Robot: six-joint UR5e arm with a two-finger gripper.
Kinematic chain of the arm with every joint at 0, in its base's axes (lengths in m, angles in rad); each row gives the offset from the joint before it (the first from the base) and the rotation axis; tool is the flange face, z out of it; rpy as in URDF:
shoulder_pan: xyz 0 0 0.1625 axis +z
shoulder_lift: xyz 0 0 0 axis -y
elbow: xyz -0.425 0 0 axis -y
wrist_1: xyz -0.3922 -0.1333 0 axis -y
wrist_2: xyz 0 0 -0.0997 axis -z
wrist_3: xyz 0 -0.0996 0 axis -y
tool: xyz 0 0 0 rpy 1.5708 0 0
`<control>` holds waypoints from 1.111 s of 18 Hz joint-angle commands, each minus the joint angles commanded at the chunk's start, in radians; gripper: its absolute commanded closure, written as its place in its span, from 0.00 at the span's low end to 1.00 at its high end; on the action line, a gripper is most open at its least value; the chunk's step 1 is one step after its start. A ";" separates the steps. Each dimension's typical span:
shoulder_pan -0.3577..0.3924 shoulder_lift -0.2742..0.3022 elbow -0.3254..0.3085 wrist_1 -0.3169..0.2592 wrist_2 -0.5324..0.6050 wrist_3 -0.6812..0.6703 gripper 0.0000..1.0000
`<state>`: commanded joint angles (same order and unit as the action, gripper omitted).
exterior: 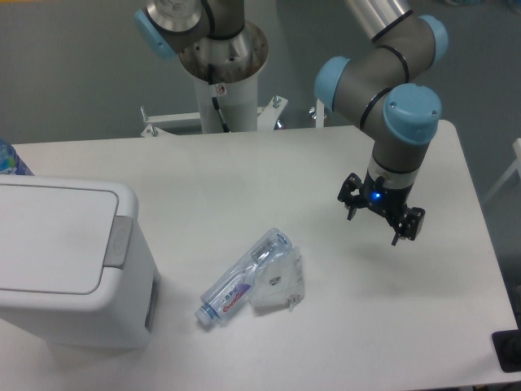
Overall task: Open the trash can
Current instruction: 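Move the open gripper over the table toward the white trash can lid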
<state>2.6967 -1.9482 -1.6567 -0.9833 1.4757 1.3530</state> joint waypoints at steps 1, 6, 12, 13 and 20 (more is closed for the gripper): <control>-0.002 0.005 0.000 0.000 0.000 -0.003 0.00; -0.023 0.023 -0.005 -0.006 -0.006 -0.011 0.00; -0.058 0.060 -0.003 -0.008 -0.067 -0.179 0.00; -0.063 0.067 0.001 -0.008 -0.092 -0.225 0.00; -0.133 0.098 0.084 -0.008 -0.207 -0.550 0.00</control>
<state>2.5635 -1.8500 -1.5725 -0.9910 1.2686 0.8027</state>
